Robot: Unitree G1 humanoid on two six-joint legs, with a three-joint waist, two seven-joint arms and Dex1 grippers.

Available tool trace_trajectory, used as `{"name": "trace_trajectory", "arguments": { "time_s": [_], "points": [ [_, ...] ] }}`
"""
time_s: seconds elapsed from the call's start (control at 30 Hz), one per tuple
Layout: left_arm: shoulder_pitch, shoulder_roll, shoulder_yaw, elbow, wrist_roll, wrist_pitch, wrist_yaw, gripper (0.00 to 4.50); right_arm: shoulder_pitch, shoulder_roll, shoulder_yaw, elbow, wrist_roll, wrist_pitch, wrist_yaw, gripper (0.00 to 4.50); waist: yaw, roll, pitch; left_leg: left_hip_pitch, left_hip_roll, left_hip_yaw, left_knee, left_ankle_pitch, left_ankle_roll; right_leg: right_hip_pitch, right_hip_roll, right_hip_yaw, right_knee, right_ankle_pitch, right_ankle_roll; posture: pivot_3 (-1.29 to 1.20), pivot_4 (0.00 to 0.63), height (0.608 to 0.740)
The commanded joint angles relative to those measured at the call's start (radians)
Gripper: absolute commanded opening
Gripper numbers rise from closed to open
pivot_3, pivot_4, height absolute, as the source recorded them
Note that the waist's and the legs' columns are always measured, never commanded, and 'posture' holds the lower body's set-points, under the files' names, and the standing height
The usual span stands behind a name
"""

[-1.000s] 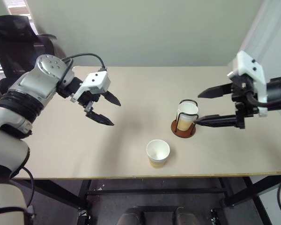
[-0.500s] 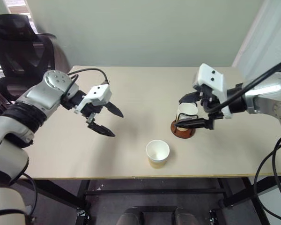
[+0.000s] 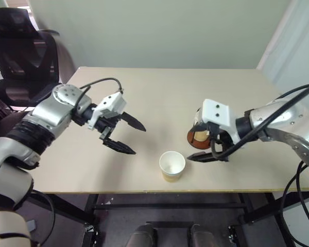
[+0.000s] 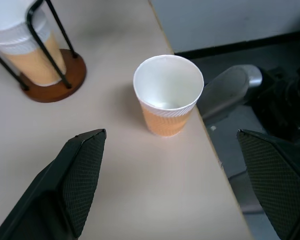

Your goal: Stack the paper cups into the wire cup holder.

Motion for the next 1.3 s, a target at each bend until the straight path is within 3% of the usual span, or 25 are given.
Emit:
{"name": "trace_trajectory", "arguments": {
  "time_s": [0.03,0.4,0.77,1.3],
  "points": [
    [-0.035,0.001,0.034,-0.020,0.001,0.019,-0.028,4.47,-0.012,-0.032,-0.031,-0.034,0.018,-0.019,0.043,4.50,0.001,0.000,0.002,0.000,0.002,0.000,0.000,-0.001,-0.001,0.000,0.000,0.000,-0.001,0.000,0.000,0.00,0.150,0.740],
    [-0.028,0.006,0.022,-0.020,-0.003,0.008,-0.028,4.47,-0.047,0.011,0.171,-0.012,-0.189,-0.226,0.112,4.50,0.005,-0.002,0.014,0.000,0.016,-0.002,-0.025,0.004,-0.021,-0.008,0.002,-0.006,-0.007,-0.001,0.004,0.00,0.150,0.740],
    [-0.015,0.009,0.014,-0.006,0.001,-0.014,-0.028,4.47,-0.099,0.093,0.256,0.083,-0.337,-0.247,0.117,4.50,0.005,-0.004,0.020,0.000,0.018,-0.002,-0.033,0.001,-0.022,-0.008,0.002,-0.008,-0.015,-0.002,0.004,0.00,0.150,0.740],
    [-0.011,0.014,0.010,0.001,0.006,-0.036,-0.028,4.47,-0.146,0.234,0.338,0.168,-0.431,-0.259,0.141,4.50,0.005,-0.004,0.022,-0.001,0.018,-0.003,-0.034,-0.002,-0.023,-0.008,0.002,-0.008,-0.020,-0.002,0.001,0.00,0.150,0.740]
  ]
}}
